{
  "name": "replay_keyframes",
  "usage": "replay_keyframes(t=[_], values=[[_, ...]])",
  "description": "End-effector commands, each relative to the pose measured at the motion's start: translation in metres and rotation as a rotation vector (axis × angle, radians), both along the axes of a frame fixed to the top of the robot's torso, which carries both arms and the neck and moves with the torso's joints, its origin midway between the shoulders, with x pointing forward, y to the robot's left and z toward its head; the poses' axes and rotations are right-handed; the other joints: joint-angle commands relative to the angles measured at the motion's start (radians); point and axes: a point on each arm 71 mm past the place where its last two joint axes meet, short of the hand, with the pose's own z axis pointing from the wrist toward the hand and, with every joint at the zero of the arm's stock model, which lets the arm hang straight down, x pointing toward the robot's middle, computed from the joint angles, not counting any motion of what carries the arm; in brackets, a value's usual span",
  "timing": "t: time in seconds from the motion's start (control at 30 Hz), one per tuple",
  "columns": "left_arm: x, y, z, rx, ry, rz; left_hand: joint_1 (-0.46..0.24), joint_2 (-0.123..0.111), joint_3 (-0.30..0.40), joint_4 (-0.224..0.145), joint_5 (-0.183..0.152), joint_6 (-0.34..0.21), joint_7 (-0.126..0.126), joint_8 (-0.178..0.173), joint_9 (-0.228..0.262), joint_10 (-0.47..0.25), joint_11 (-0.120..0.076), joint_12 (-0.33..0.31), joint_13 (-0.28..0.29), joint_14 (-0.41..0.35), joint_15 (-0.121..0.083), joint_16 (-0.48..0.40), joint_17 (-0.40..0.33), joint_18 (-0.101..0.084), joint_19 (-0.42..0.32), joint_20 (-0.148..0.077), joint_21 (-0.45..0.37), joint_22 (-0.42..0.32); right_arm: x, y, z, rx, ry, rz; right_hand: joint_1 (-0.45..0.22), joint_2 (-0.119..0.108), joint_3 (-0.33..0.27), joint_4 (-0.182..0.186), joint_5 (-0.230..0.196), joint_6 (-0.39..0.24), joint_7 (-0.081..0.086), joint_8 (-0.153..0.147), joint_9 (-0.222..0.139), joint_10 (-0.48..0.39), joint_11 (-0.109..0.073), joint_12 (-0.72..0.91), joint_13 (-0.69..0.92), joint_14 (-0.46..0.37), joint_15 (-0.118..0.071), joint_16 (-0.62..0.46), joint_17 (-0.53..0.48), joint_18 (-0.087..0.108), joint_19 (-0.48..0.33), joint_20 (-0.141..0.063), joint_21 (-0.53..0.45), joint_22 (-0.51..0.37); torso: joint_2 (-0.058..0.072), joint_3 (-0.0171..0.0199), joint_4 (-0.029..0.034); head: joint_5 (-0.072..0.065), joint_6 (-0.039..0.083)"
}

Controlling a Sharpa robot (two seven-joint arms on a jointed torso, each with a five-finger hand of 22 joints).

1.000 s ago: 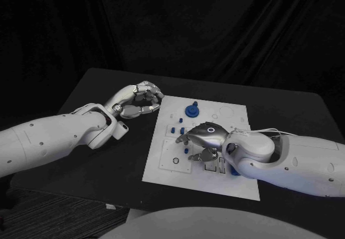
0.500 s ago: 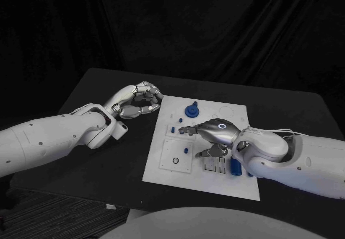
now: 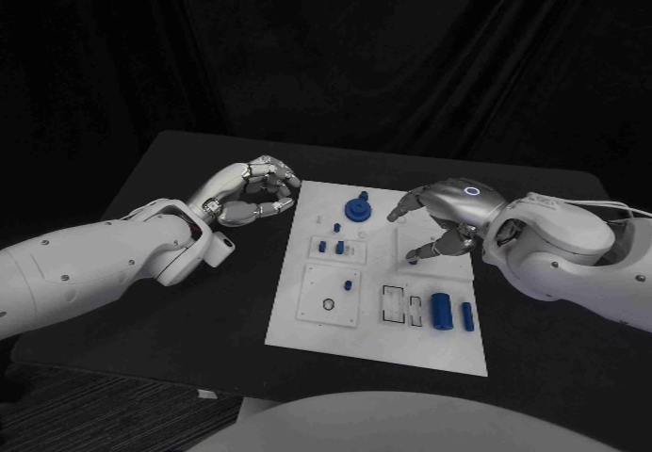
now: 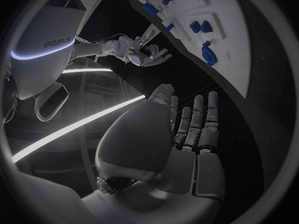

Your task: Assemble the parts on the task board

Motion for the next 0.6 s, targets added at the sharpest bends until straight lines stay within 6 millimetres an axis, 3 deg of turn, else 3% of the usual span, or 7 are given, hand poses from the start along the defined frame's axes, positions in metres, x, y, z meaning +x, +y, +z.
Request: replay_keyframes(t=[0.03, 0.23, 0.37, 0.53, 0.57, 0.6], values=[[-0.001, -0.002, 0.000, -0.012, 0.006, -0.011, 0.008, 0.000, -0.001, -0.007, 0.005, -0.003, 0.000, 0.005, -0.002, 0.000, 0.009, 0.003, -0.001, 0.002, 0.002, -0.006, -0.001, 0.012, 0.008, 0.000, -0.003, 0.001, 0.004, -0.012, -0.007, -0.086, 0.088, -0.108, -0.015, -0.008, -0.008, -0.002, -0.023, 0.009, 0.001, -0.007, -0.004, 0.003, 0.007, -0.005, -0.010, -0.003, 0.007, -0.017, -0.022, 0.012, 0.010, 0.004, 0.002, 0.099, 0.001, -0.0008, 0.0001, 0.000, 0.000], [-0.001, -0.002, -0.001, -0.011, 0.009, -0.014, 0.009, -0.001, -0.001, -0.010, 0.007, 0.000, 0.005, 0.008, -0.002, 0.000, 0.007, 0.003, -0.003, 0.006, 0.002, -0.006, -0.002, 0.012, 0.010, 0.000, -0.001, 0.005, 0.007, -0.020, -0.012, -0.117, 0.111, -0.141, -0.018, -0.009, -0.009, -0.001, -0.030, 0.010, 0.000, -0.010, -0.007, 0.007, 0.008, -0.005, -0.015, -0.002, 0.009, -0.019, -0.025, 0.012, 0.011, 0.005, 0.000, 0.098, 0.001, -0.0016, 0.0011, -0.004, 0.000], [-0.001, -0.003, -0.001, -0.011, 0.010, -0.015, 0.009, -0.001, 0.000, -0.012, 0.007, 0.000, 0.006, 0.008, -0.003, 0.000, 0.006, 0.003, -0.003, 0.007, 0.002, -0.005, -0.002, 0.012, 0.011, 0.000, 0.000, 0.006, 0.007, -0.023, -0.016, -0.115, 0.117, -0.144, -0.026, -0.007, -0.007, -0.001, -0.041, 0.009, 0.010, -0.019, -0.013, 0.038, 0.008, 0.005, -0.023, 0.004, 0.017, -0.014, -0.023, 0.010, 0.020, 0.011, 0.011, 0.100, 0.000, -0.0006, -0.0008, -0.004, 0.000], [0.000, -0.003, -0.002, -0.010, 0.013, -0.014, 0.011, 0.000, 0.001, -0.015, 0.009, -0.001, 0.007, 0.008, -0.004, 0.000, 0.006, 0.003, -0.004, 0.011, 0.002, -0.005, -0.002, 0.011, 0.014, -0.001, 0.001, 0.009, 0.006, -0.021, -0.022, -0.108, 0.125, -0.130, -0.024, 0.004, 0.004, -0.002, -0.046, 0.015, 0.034, -0.031, -0.024, 0.099, 0.002, 0.020, -0.038, 0.019, 0.026, 0.002, -0.011, 0.006, 0.037, 0.020, 0.038, 0.107, 0.001, 0.0014, 0.0004, -0.003, 0.000], [0.000, -0.003, -0.002, -0.010, 0.013, -0.014, 0.012, 0.000, 0.002, -0.016, 0.009, -0.001, 0.007, 0.008, -0.004, 0.000, 0.006, 0.003, -0.004, 0.011, 0.003, -0.005, -0.002, 0.011, 0.014, -0.001, 0.002, 0.010, 0.005, -0.021, -0.023, -0.107, 0.126, -0.128, -0.014, 0.015, 0.016, -0.004, -0.047, 0.015, 0.055, -0.034, -0.026, 0.136, 0.000, 0.033, -0.038, 0.026, 0.027, 0.012, 0.000, 0.004, 0.045, 0.022, 0.055, 0.111, 0.001, 0.0022, -0.0008, -0.002, 0.000], [0.000, -0.003, -0.002, -0.010, 0.014, -0.014, 0.012, 0.000, 0.002, -0.016, 0.009, -0.001, 0.007, 0.008, -0.004, 0.000, 0.006, 0.003, -0.004, 0.011, 0.003, -0.005, -0.002, 0.011, 0.014, -0.001, 0.002, 0.010, 0.005, -0.020, -0.024, -0.104, 0.126, -0.124, -0.010, 0.021, 0.020, -0.004, -0.048, 0.017, 0.062, -0.035, -0.028, 0.146, -0.001, 0.033, -0.041, 0.028, 0.027, 0.014, 0.001, 0.003, 0.048, 0.023, 0.061, 0.112, 0.001, 0.0034, -0.0024, 0.000, 0.000]])
